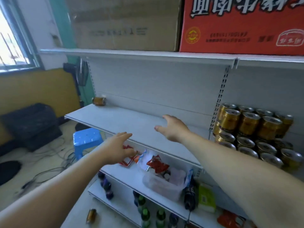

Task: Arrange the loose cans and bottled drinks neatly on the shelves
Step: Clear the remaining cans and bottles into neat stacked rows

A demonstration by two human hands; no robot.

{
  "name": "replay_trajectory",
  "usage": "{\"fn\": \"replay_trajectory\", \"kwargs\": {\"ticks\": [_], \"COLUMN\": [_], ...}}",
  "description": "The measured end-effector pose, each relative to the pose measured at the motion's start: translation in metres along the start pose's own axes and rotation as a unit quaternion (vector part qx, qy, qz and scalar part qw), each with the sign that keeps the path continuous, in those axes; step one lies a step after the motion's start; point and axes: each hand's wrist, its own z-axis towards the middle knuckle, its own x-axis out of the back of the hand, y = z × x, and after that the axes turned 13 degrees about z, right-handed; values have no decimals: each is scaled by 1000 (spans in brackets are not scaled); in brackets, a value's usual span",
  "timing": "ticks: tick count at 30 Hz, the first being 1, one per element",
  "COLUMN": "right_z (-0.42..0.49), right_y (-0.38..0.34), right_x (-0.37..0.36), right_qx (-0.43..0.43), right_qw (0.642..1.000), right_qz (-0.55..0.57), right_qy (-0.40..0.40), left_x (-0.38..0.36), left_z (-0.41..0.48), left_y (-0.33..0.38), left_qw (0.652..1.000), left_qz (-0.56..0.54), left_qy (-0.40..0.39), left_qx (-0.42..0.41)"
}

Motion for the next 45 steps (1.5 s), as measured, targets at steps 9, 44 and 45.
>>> {"fn": "replay_trajectory", "kwargs": {"ticks": [9, 44, 45], "right_z": [91, 461, 469], "right_y": [-63, -193, -196], "right_x": [-93, -339, -341], "right_qx": [19, -182, -180], "right_qw": [998, 979, 980], "right_qz": [7, 79, 73], "right_qy": [-54, 46, 47], "left_x": [0, -34, -39], "left_z": [22, 409, 413], "left_y": [-123, -506, -510], "left_qw": [994, 994, 994], "left_qz": [-42, 50, 42], "left_qy": [-17, -70, -68], "left_qx": [96, -67, -70]}}
